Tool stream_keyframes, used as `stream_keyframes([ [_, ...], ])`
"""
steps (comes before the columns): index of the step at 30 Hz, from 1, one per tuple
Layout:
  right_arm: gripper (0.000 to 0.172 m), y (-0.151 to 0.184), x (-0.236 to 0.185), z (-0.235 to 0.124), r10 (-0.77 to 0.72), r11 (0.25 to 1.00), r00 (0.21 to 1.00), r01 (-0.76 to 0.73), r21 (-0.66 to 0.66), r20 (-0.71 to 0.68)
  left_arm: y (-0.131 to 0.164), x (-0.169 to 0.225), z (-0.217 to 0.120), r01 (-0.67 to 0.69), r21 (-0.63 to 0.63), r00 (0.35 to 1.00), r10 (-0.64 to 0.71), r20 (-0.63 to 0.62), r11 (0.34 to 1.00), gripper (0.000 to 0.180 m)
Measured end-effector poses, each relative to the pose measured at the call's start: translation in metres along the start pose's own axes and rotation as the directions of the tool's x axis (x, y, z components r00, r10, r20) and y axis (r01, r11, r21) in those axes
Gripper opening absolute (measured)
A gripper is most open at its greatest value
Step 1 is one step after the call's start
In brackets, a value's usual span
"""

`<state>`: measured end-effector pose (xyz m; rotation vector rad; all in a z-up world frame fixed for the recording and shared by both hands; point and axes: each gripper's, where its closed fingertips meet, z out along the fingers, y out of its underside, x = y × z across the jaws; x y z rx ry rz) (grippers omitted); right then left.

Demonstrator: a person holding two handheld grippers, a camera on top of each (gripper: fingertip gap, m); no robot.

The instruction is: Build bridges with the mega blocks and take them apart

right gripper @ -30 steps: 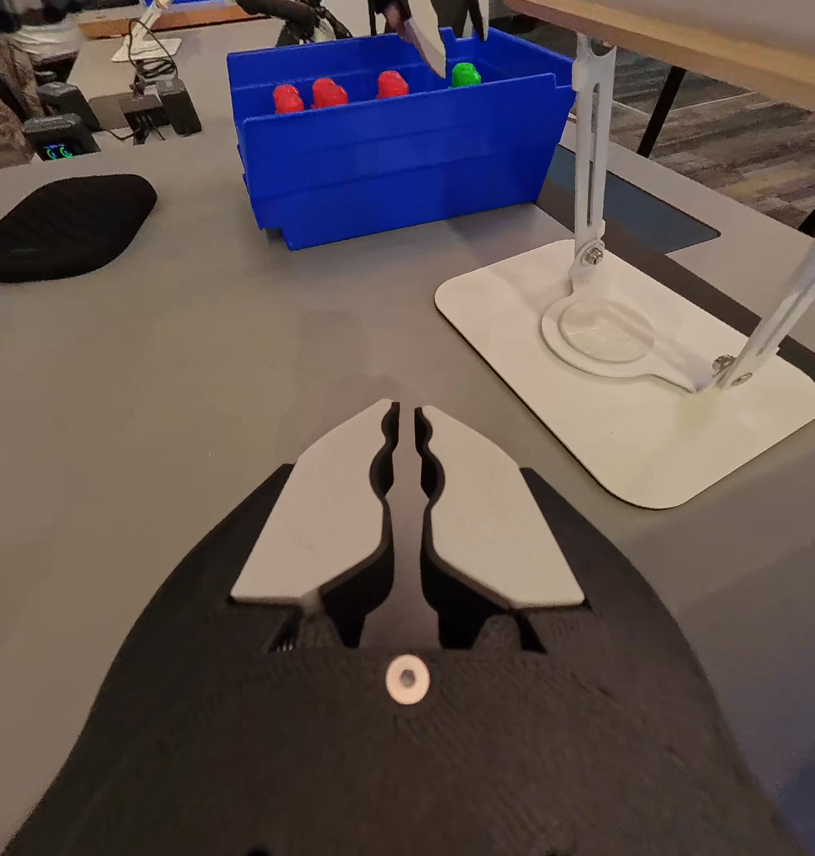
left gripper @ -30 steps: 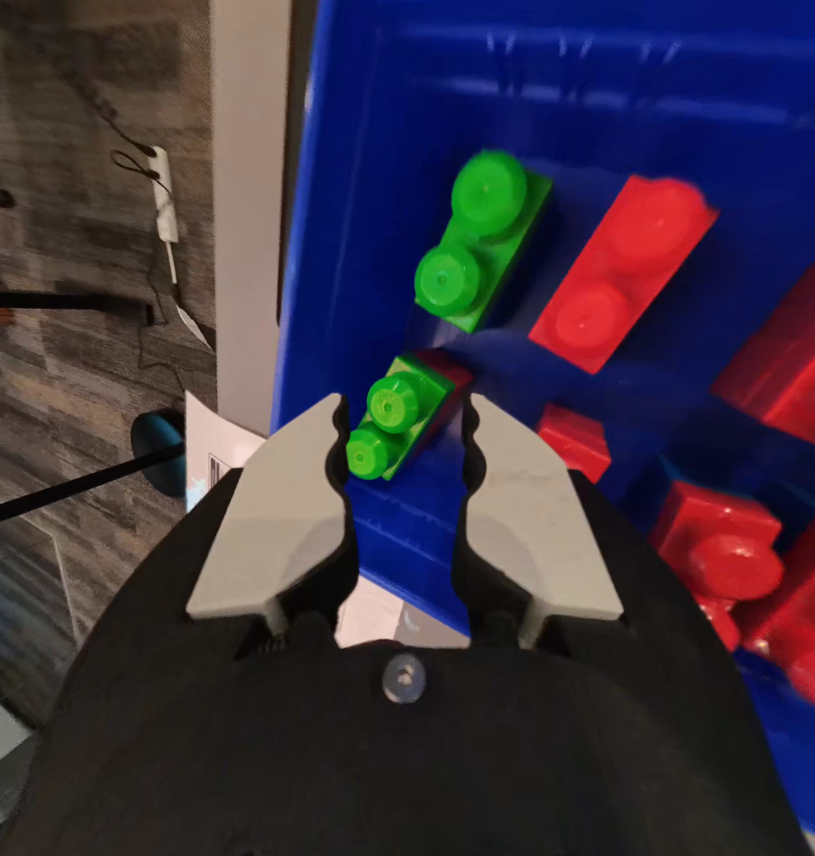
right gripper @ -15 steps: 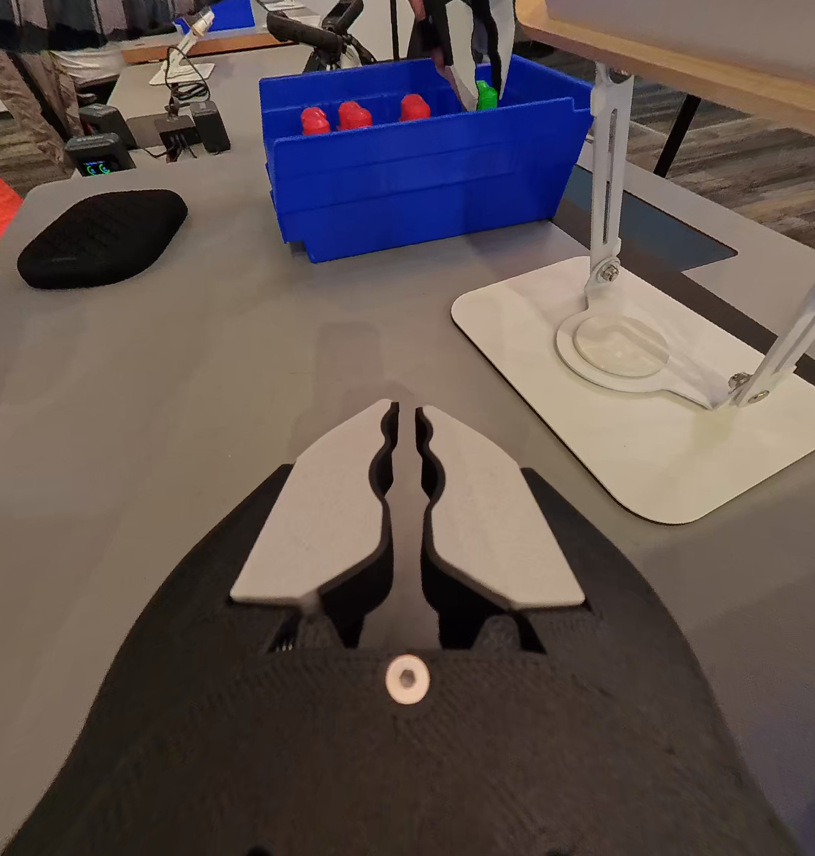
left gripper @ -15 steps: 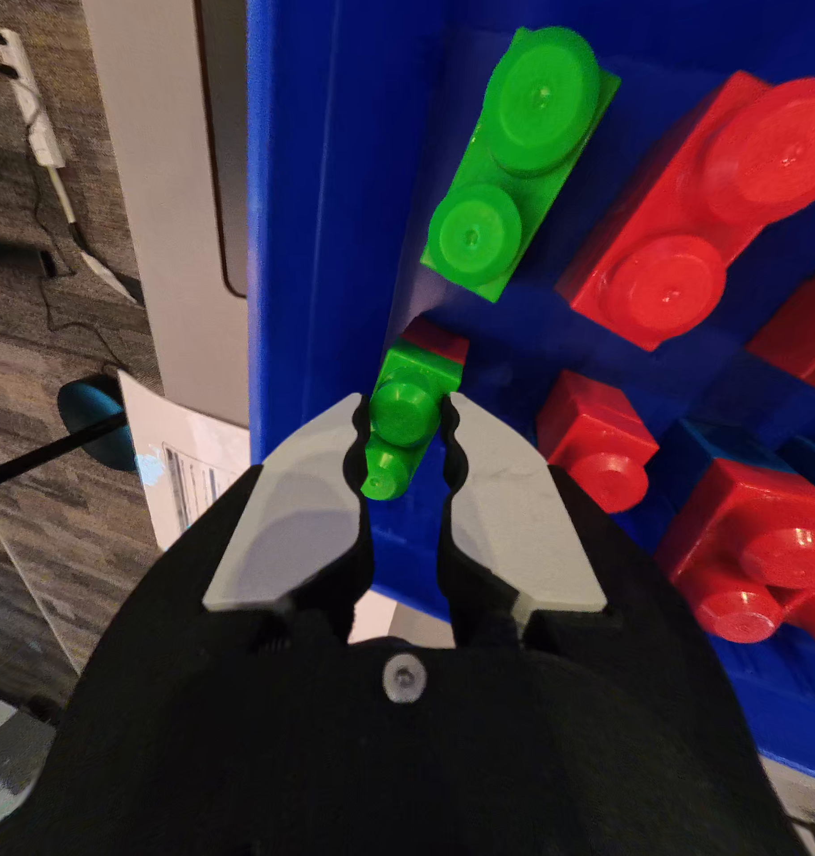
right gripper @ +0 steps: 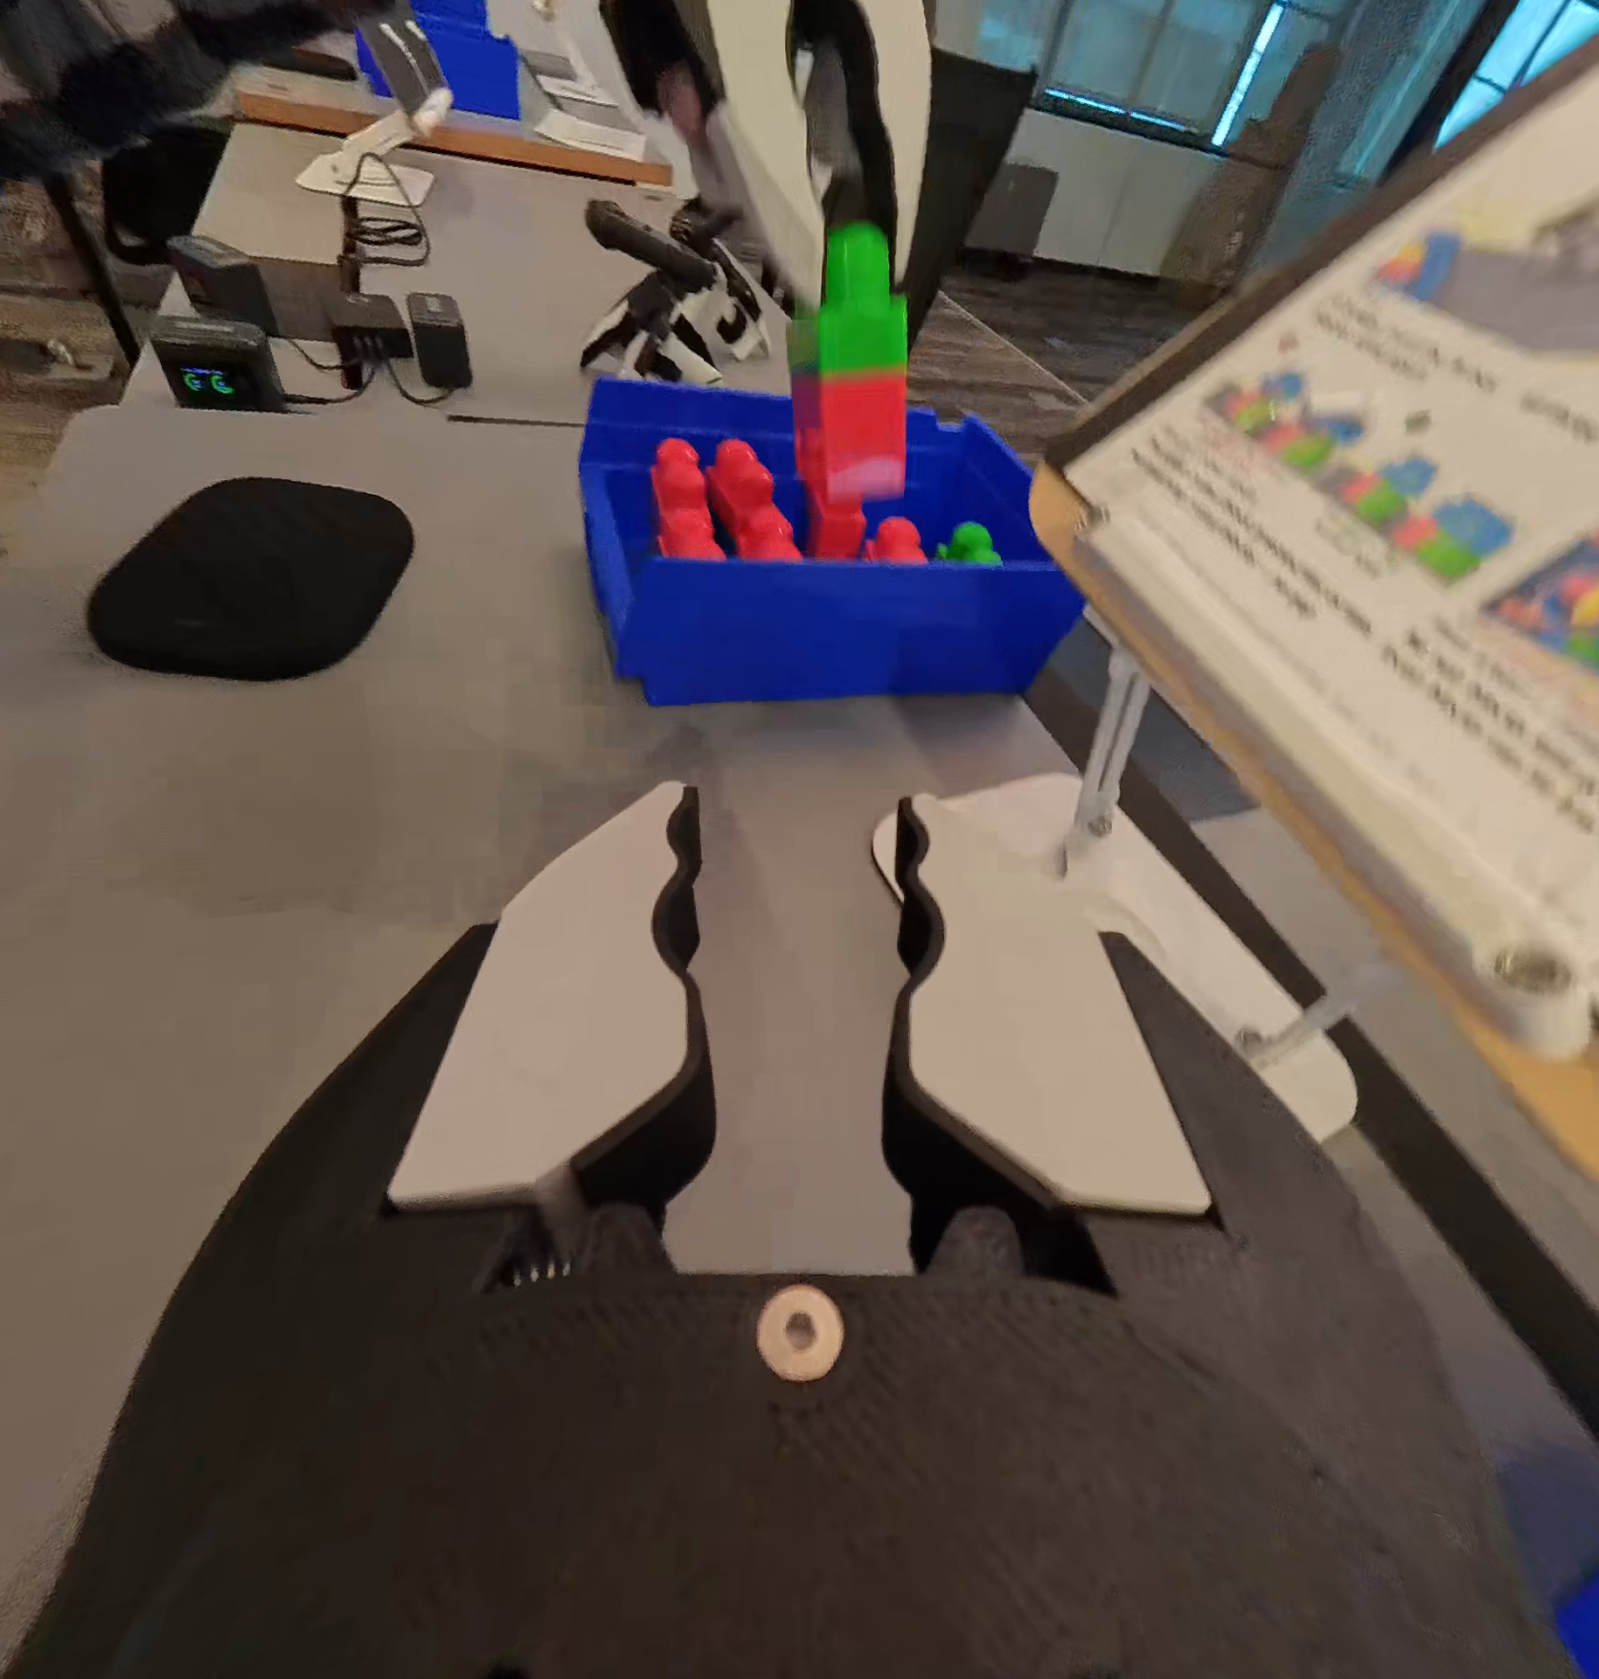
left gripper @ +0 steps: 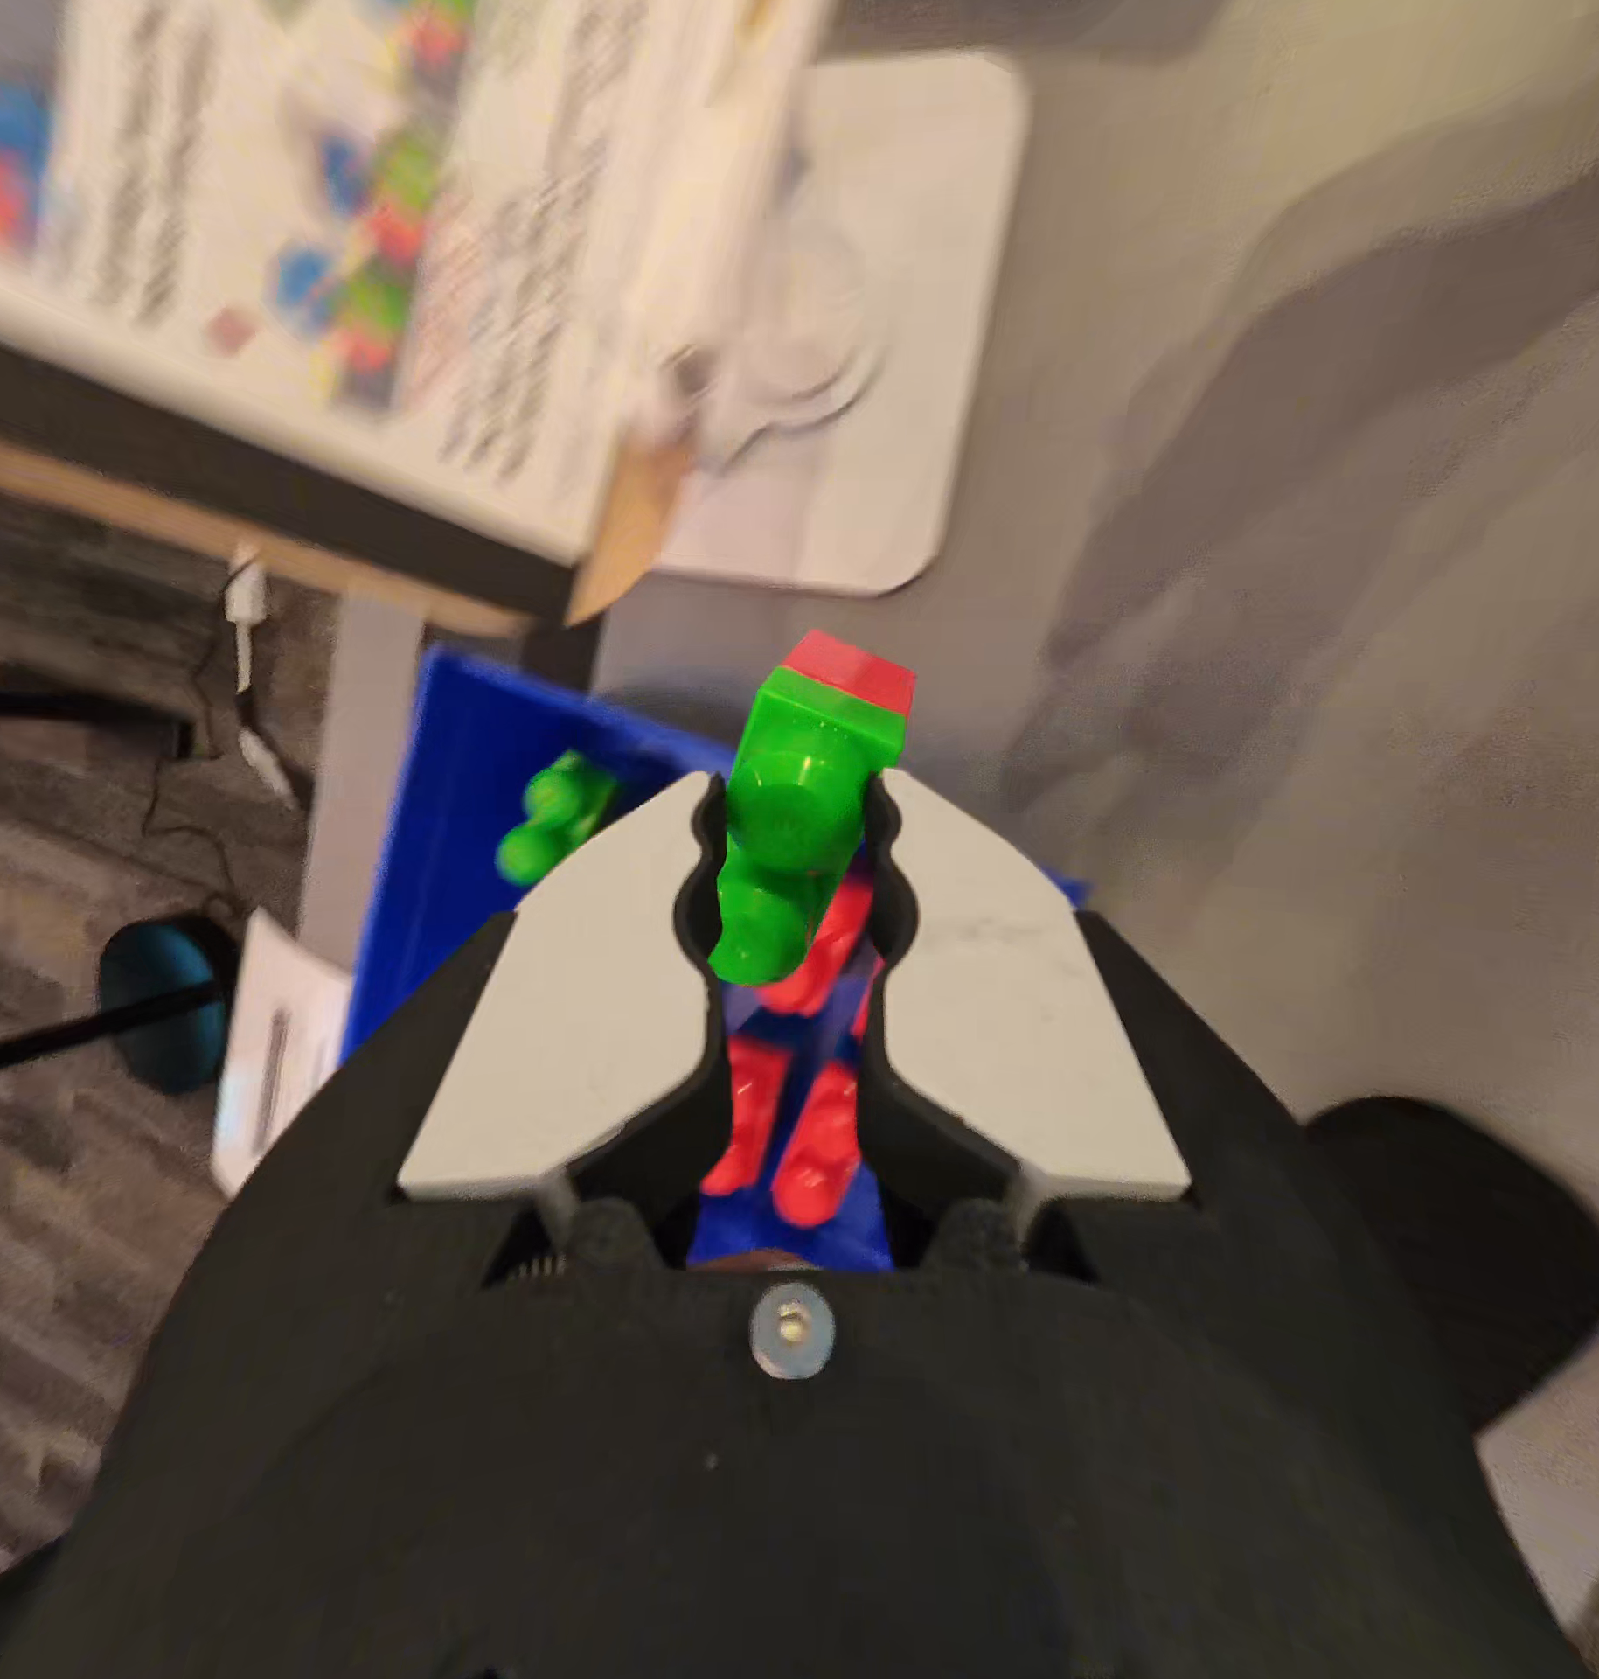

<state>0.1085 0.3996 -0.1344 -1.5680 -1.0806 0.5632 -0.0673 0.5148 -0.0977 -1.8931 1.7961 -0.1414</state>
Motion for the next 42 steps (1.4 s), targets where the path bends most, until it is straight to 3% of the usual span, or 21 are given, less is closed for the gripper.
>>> stream_keyframes([
  [2,0.053,-0.023,-0.01,0.007,-0.051,0.998,0.999,0.051,-0.031,0.013,-0.036,0.045,0.005,-0.022,0.037,0.998,0.025,-0.062,0.999,0.029],
  [6,0.07,-0.031,-0.017,0.025,-0.089,0.985,0.996,0.092,-0.147,0.027,-0.095,0.107,0.011,-0.05,0.105,0.984,0.068,-0.166,0.993,0.028],
  [8,0.061,-0.027,-0.024,0.027,-0.06,0.98,0.996,0.07,-0.186,0.063,-0.118,0.121,0.01,-0.062,0.143,0.981,0.087,-0.176,0.988,0.028],
  [10,0.038,-0.028,-0.025,0.024,-0.06,0.982,0.997,0.068,-0.174,0.05,-0.132,0.133,0.008,-0.062,0.152,0.973,0.094,-0.209,0.986,0.028],
  [12,0.037,-0.03,-0.024,0.019,-0.034,0.987,0.998,0.042,-0.155,0.055,-0.143,0.139,0.005,-0.087,0.166,0.971,0.12,-0.205,0.982,0.028],
  [16,0.037,-0.049,-0.012,-0.001,0.084,0.996,0.996,-0.085,0.007,0.042,-0.168,0.133,-0.009,-0.039,0.261,0.981,0.086,-0.173,0.965,0.032],
  [18,0.037,-0.063,0.001,-0.016,0.171,0.976,0.984,-0.175,0.131,0.042,-0.18,0.122,-0.024,0.039,0.365,0.989,0.016,-0.148,0.93,0.053],
  [20,0.037,-0.077,0.01,-0.033,0.268,0.924,0.959,-0.282,0.257,0.091,-0.185,0.115,-0.036,0.137,0.478,0.985,-0.07,-0.156,0.868,0.058],
  [23,0.037,-0.09,0.019,-0.052,0.387,0.815,0.9,-0.436,0.381,0.2,-0.189,0.111,-0.048,0.233,0.667,0.973,-0.166,-0.164,0.707,0.071],
  [25,0.037,-0.094,0.024,-0.058,0.46,0.735,0.852,-0.523,0.432,0.25,-0.187,0.107,-0.046,0.193,0.743,0.971,-0.233,-0.052,0.641,0.08],
  [27,0.037,-0.094,0.028,-0.06,0.515,0.674,0.814,-0.579,0.46,0.27,-0.183,0.106,-0.033,0.083,0.753,0.947,-0.287,0.144,0.653,0.088],
  [30,0.037,-0.096,0.027,-0.06,0.577,0.6,0.757,-0.648,0.469,0.308,-0.186,0.108,-0.018,-0.139,0.684,0.835,-0.286,0.469,0.716,0.1],
  [32,0.037,-0.099,0.025,-0.06,0.609,0.528,0.704,-0.703,0.475,0.365,-0.195,0.115,-0.017,-0.251,0.652,0.763,-0.268,0.588,0.715,0.102],
  [36,0.037,-0.099,0.014,-0.052,0.645,0.434,0.608,-0.79,0.432,0.464,-0.209,0.119,-0.011,-0.345,0.631,0.698,-0.26,0.668,0.694,0.099],
  [40,0.037,-0.096,0.009,-0.05,0.662,0.365,0.551,-0.829,0.423,0.508,-0.214,0.124,-0.014,-0.423,0.614,0.655,-0.244,0.716,0.666,0.077],
  [42,0.037,-0.096,0.005,-0.049,0.661,0.347,0.525,-0.848,0.401,0.537,-0.213,0.124,-0.012,-0.435,0.606,0.633,-0.253,0.732,0.665,0.078],
])
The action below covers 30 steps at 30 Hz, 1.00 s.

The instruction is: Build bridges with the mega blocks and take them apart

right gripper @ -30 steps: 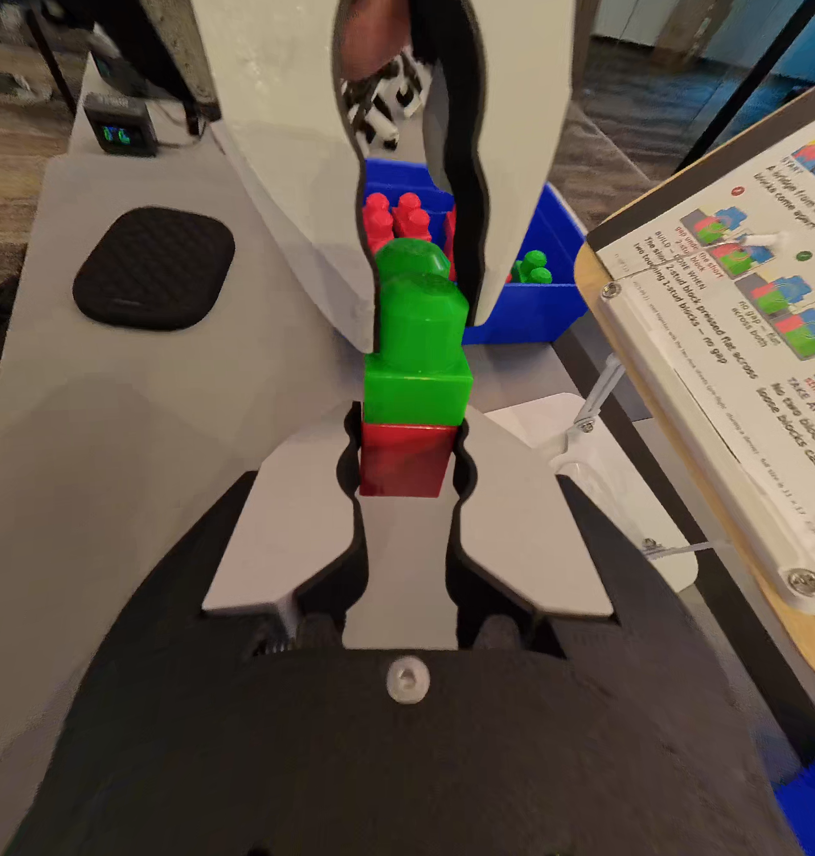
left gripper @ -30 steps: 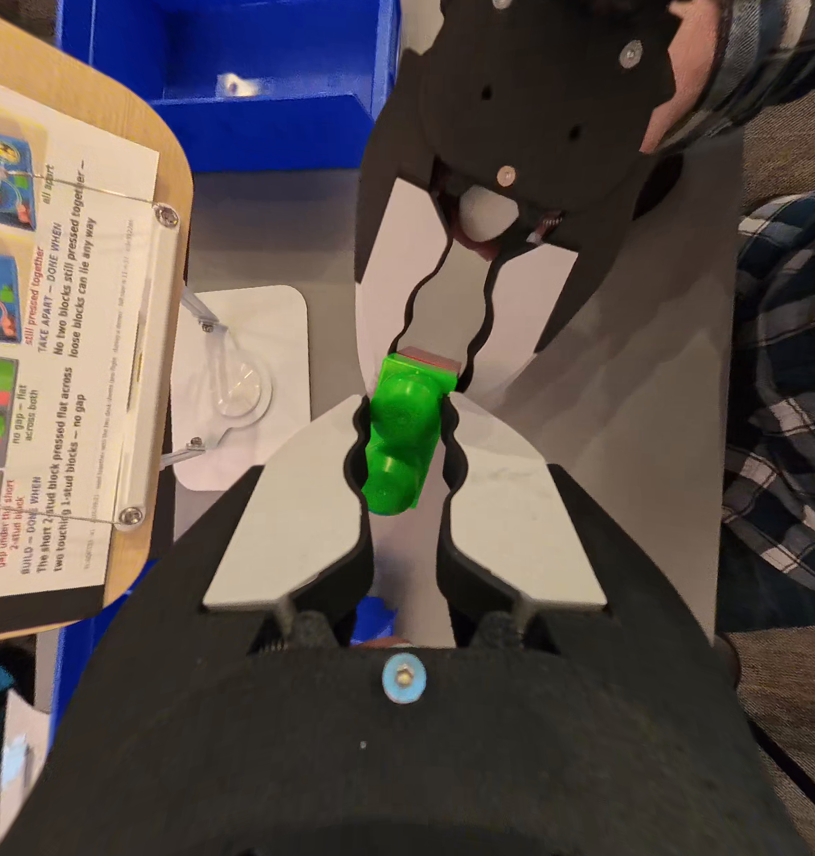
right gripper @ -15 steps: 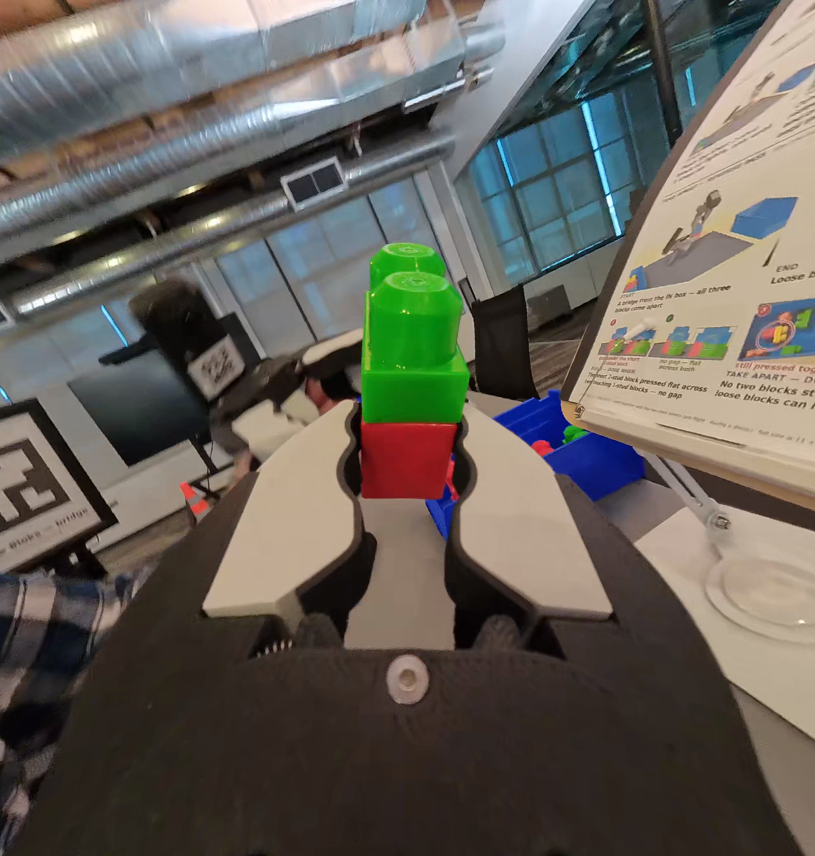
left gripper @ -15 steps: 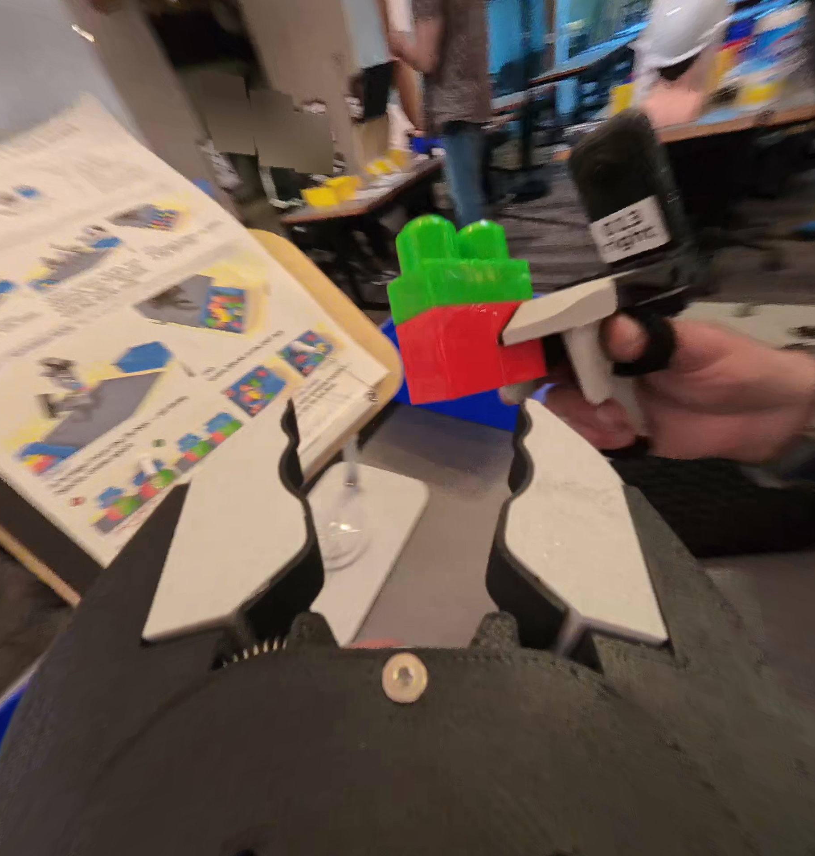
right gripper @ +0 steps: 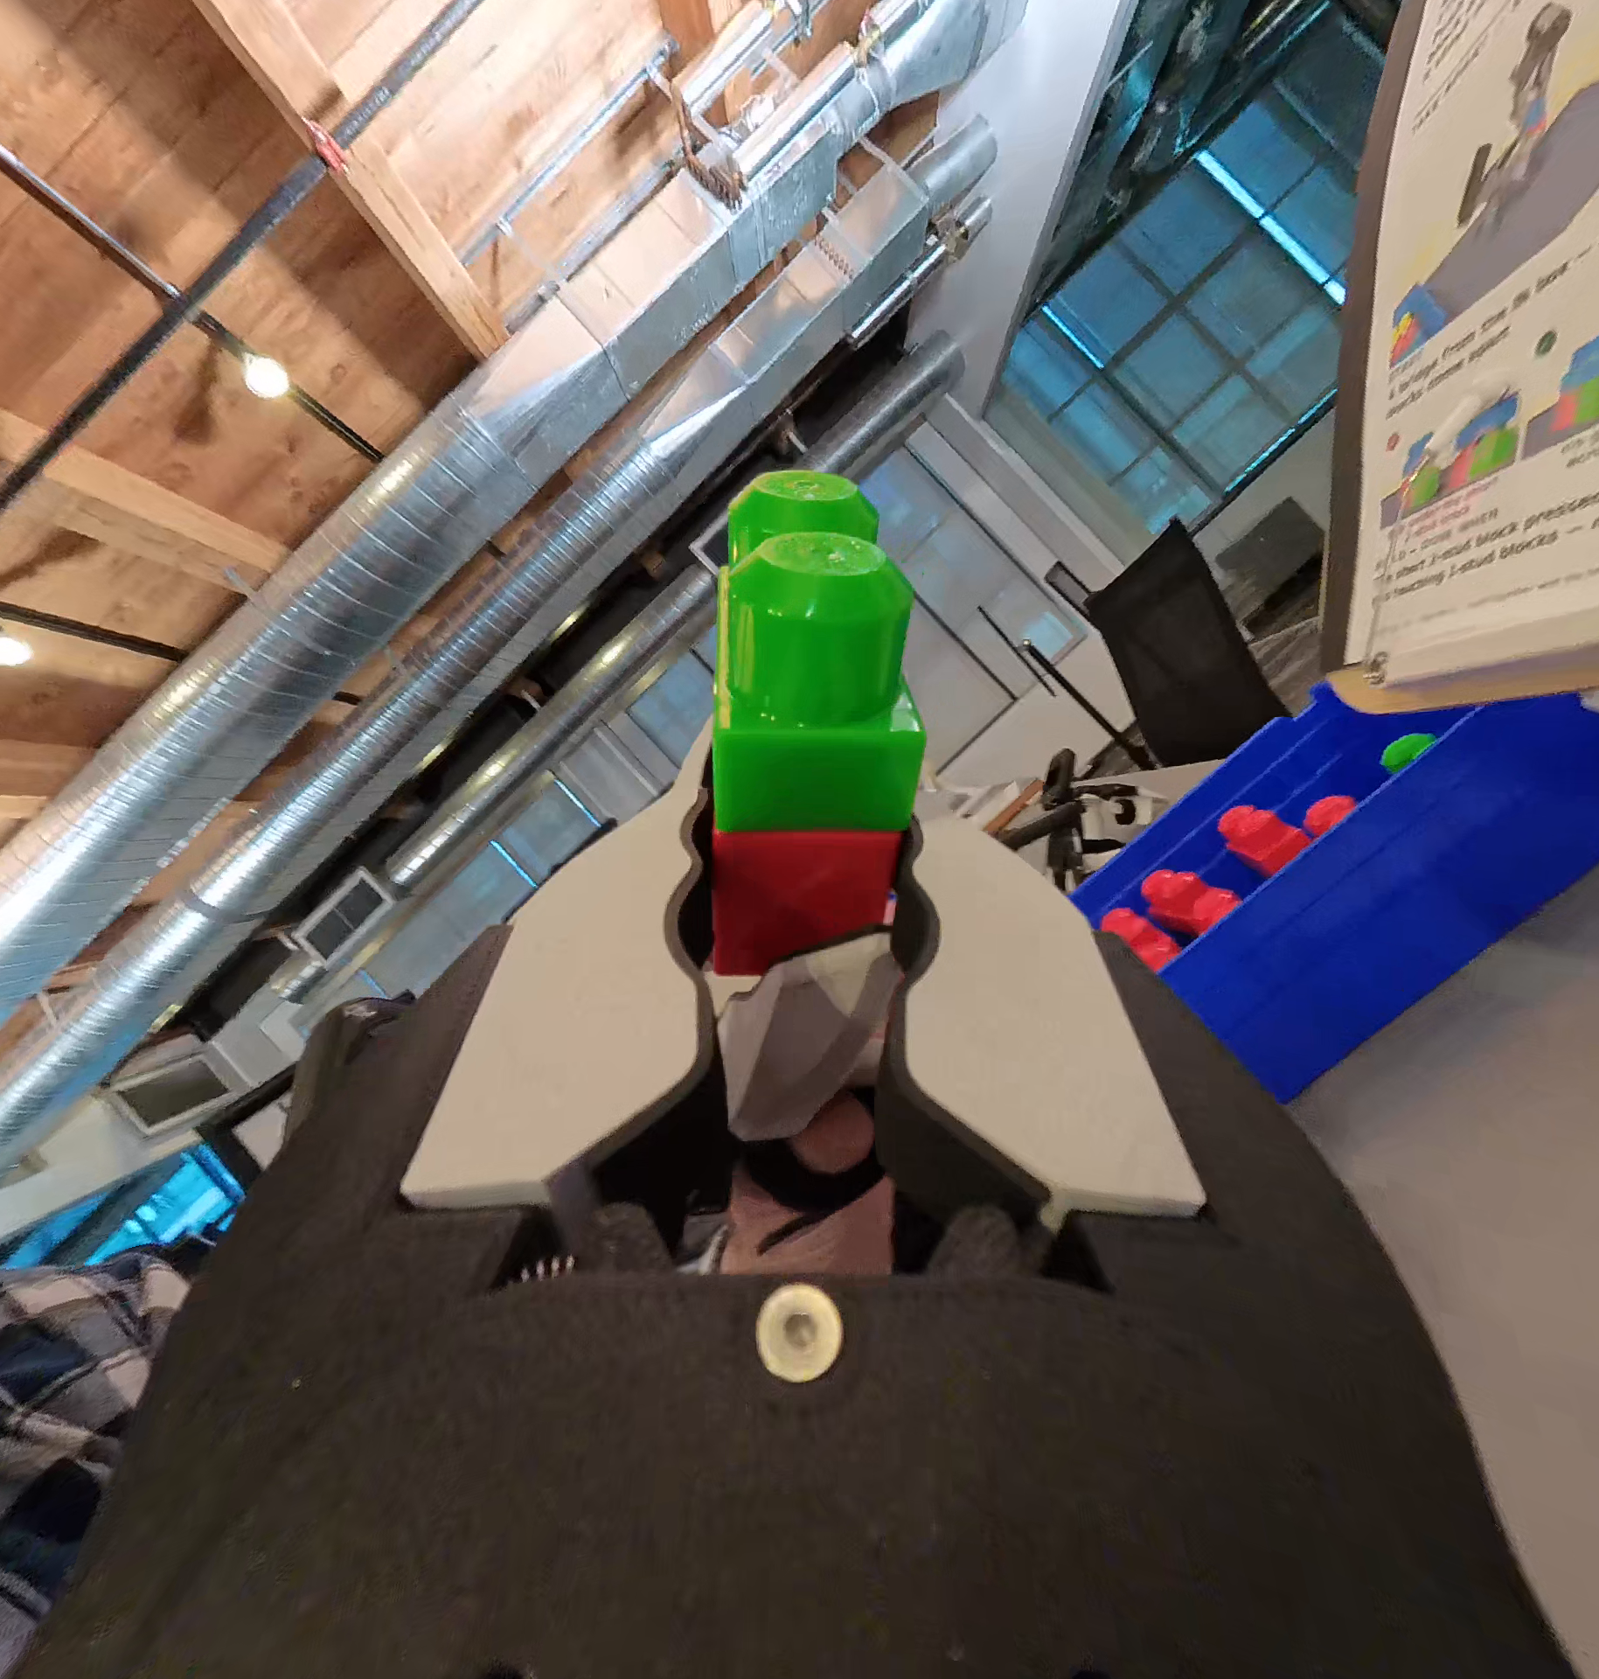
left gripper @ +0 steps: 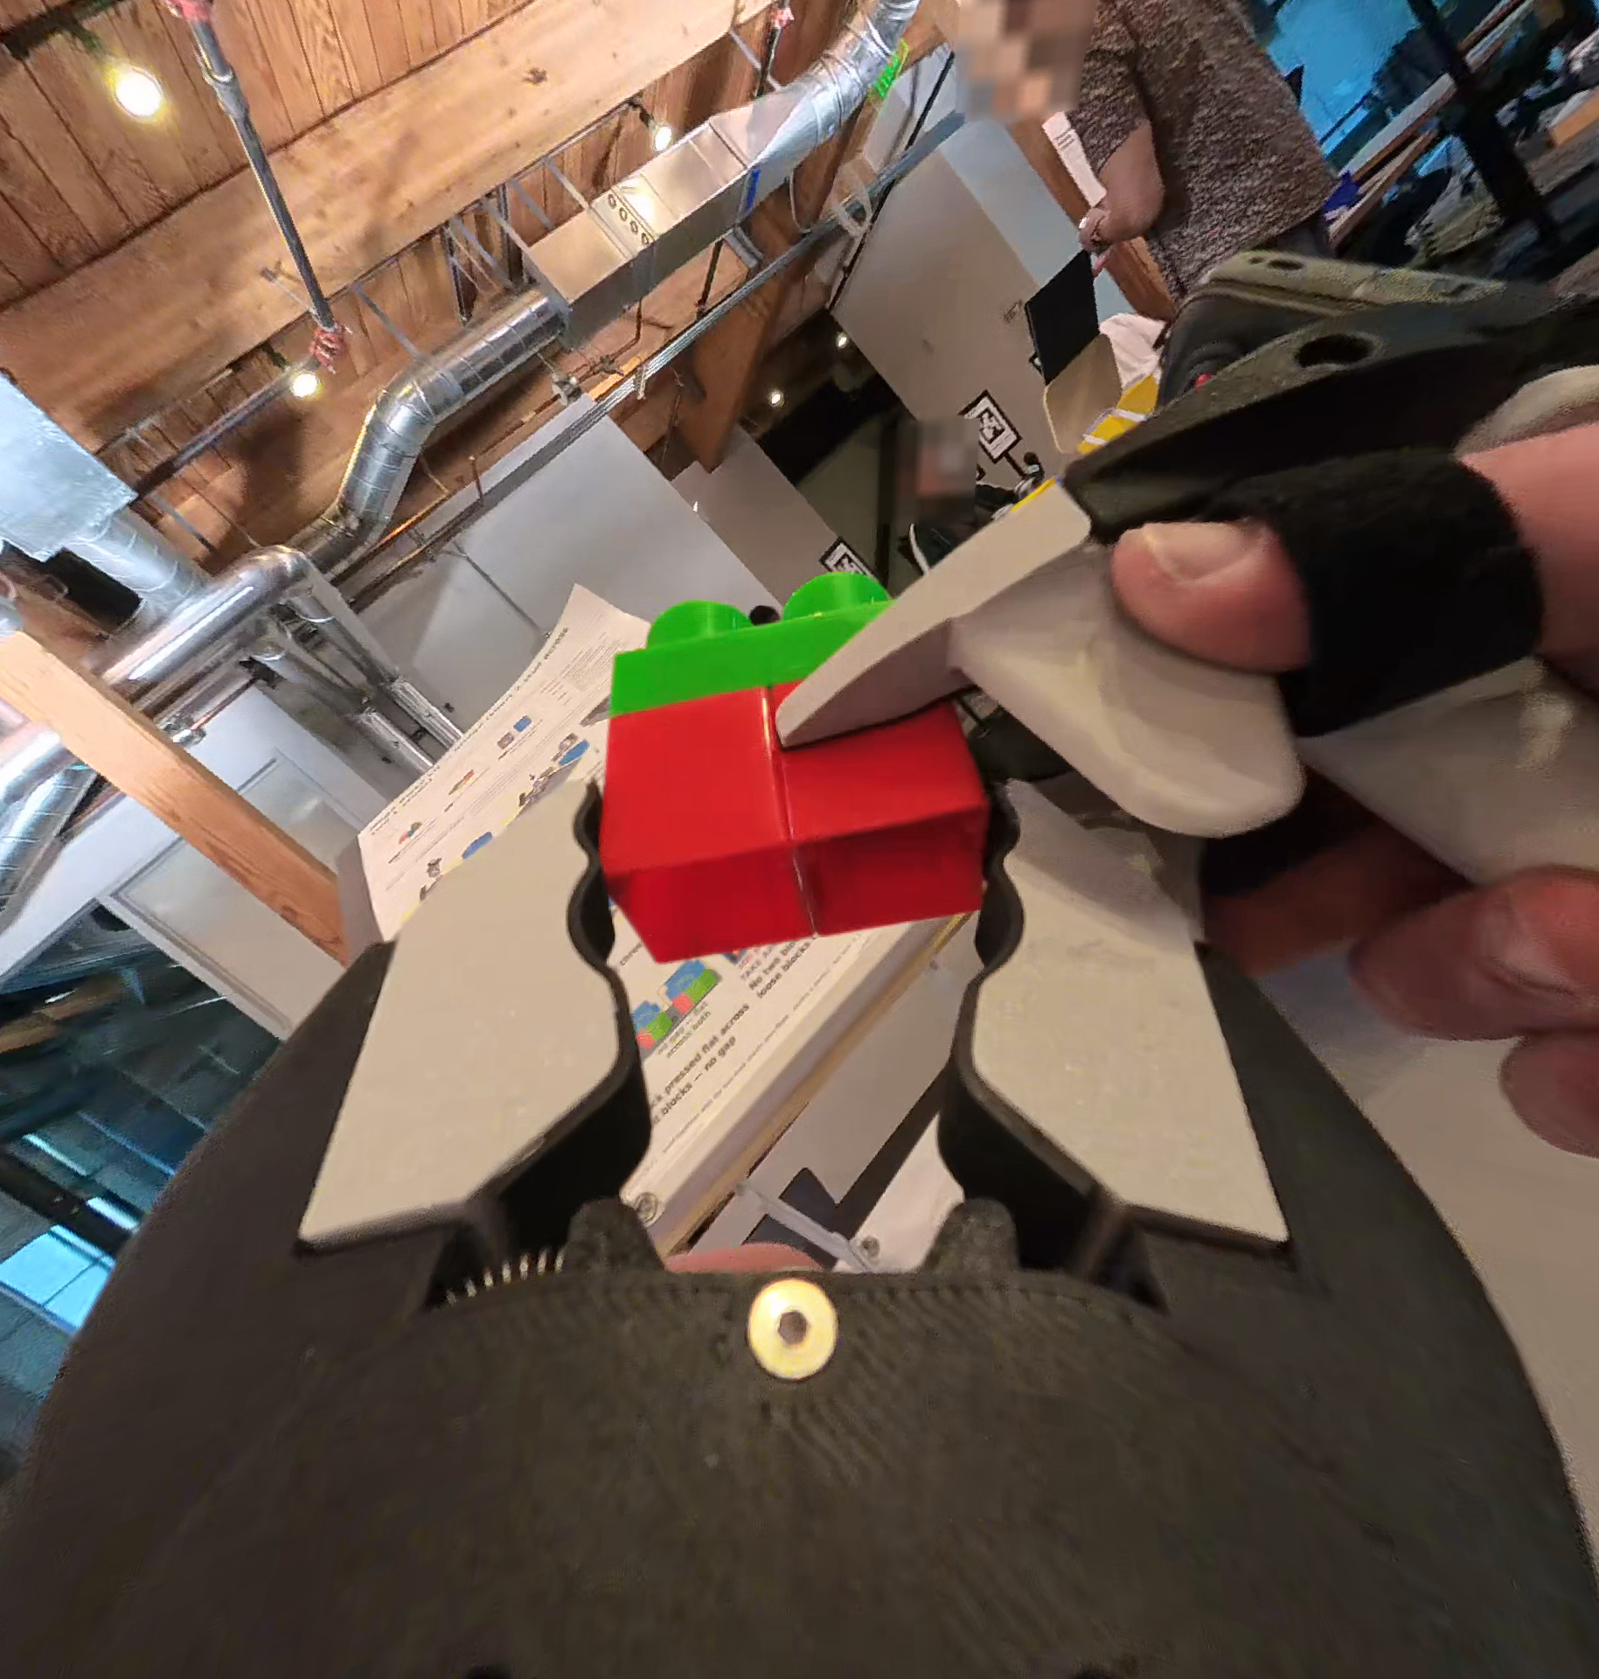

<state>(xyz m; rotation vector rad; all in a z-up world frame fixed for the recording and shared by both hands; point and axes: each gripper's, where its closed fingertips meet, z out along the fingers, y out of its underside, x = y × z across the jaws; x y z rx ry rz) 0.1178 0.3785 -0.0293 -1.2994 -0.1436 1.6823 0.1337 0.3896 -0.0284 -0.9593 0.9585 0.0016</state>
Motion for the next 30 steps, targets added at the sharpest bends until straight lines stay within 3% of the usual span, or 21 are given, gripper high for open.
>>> stream_keyframes([
  [6,0.037,0.001,-0.002,-0.003,0.076,0.996,0.996,-0.078,0.033,0.046,0.002,0.003,-0.001,-0.005,0.032,1.0,0.005,0.0,0.999,0.079],
  [12,0.037,0.006,-0.003,-0.006,0.111,0.994,0.992,-0.11,-0.019,0.059,-0.001,0.008,-0.003,-0.035,0.086,0.998,0.039,-0.042,0.996,0.079],
  [19,0.037,0.013,-0.013,-0.006,0.097,0.992,0.991,-0.088,-0.095,0.094,-0.005,0.01,-0.01,0.069,0.124,0.99,-0.053,-0.134,0.99,0.074],
  [21,0.052,0.014,-0.015,-0.007,0.095,0.991,0.99,-0.084,-0.109,0.104,-0.007,0.009,-0.013,0.125,0.133,0.978,-0.1,-0.182,0.983,0.074],
  [26,0.065,-0.005,-0.016,-0.022,0.027,0.985,0.996,-0.012,-0.169,0.087,-0.008,0.012,-0.028,0.138,0.132,0.936,-0.085,-0.34,0.982,0.074],
  [28,0.061,-0.002,-0.02,-0.02,-0.006,0.965,0.996,0.029,-0.262,0.086,-0.013,0.022,-0.035,0.132,0.134,0.9,-0.061,-0.432,0.982,0.074],
  [30,0.041,0.01,-0.028,-0.017,-0.012,0.931,0.993,0.054,-0.36,0.118,-0.018,0.03,-0.038,0.11,0.139,0.878,-0.03,-0.478,0.984,0.074],
])
